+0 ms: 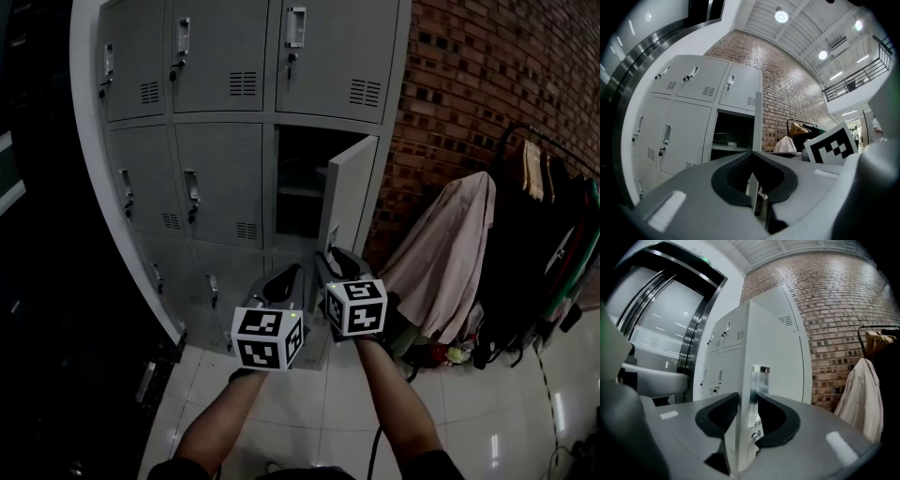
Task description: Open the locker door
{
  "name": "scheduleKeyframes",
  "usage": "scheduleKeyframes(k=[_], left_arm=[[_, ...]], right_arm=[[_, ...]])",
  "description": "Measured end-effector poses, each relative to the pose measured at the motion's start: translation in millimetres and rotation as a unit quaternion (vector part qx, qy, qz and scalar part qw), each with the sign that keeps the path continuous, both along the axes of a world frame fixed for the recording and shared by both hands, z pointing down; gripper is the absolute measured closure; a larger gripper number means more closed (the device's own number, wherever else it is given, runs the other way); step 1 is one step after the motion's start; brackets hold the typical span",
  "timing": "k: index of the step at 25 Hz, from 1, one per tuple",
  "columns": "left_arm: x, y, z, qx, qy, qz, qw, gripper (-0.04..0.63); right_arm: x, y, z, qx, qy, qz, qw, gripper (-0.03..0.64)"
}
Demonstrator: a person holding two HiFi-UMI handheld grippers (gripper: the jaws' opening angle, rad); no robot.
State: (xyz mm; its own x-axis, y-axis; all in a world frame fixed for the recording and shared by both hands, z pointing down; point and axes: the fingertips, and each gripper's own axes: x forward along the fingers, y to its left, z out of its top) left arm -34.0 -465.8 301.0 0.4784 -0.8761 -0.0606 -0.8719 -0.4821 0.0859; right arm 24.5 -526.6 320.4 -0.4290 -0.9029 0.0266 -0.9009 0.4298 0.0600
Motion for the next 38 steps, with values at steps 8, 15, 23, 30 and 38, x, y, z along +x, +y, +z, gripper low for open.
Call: scheduleKeyframes(k=[8,15,23,30,38], left_arm=[[53.1,25.6,0.3,-0.003,0.011,-0.009,0.9999,0.591],[74.9,58.0,5.3,-0.005,0.005,-0.026,0.9996,0.591],[80.5,112.9,6.7,0.002,0.002,-0.07,0.9975,0.591],[83.0,167.4,19.1,-0.005,0.001,-0.104,0.9946,0.591],[71.2,227.3,16.7,-0.001,-0.008,-0.123,0.9923,0.591]], right_arm=[[40.5,26.4,2.6,0.003,0.003,-0.015,1.0,0.517],[57.1,60.4,-14.8,0.028,0.0,-0.034,0.999,0.558],[65.3,135.7,-24.5,0.051,-0.025,-0.08,0.995,0.558],[56.9,213.9,-17.2,0.067,-0.002,-0.124,0.99,0.558],[55.4,284.1,-13.8,0.064,-0.02,-0.133,0.989,0.578]])
